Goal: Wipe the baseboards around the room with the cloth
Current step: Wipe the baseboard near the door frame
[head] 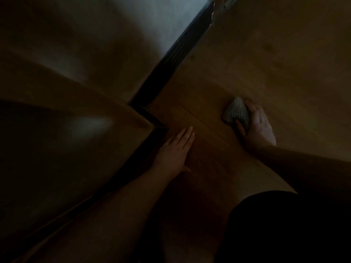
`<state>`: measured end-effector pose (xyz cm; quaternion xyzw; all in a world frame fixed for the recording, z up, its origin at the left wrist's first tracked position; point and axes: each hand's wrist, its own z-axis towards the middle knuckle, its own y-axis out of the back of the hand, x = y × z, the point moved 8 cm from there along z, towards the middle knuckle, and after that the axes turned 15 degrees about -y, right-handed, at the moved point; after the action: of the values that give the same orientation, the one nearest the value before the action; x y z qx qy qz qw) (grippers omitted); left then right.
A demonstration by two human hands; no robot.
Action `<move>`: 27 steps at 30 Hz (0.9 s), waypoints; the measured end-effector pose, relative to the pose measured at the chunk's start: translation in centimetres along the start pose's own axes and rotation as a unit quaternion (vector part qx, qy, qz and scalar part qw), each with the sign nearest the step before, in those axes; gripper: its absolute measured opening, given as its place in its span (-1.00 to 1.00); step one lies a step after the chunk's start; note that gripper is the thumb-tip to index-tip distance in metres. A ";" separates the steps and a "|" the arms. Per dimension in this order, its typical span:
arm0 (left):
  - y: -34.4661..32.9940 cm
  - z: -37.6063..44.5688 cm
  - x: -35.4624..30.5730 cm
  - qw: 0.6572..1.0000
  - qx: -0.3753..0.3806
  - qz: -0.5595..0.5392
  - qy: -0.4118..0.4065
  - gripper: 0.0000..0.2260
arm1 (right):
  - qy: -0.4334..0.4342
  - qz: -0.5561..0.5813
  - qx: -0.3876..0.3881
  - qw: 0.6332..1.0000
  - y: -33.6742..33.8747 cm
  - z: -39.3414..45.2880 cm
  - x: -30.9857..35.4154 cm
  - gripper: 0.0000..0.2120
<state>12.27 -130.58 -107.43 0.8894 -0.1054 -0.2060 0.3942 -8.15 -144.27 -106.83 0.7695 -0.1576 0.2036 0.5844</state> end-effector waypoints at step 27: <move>-2.3 -3.1 1.9 0.998 -0.024 0.062 -0.016 -0.05 | -0.001 0.062 -0.017 0.998 1.9 7.4 6.3 -0.43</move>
<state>15.41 -127.63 -107.80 0.8681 -0.1616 -0.1974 0.4257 -2.63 -151.99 -103.81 0.7484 -0.2096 0.2358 0.5833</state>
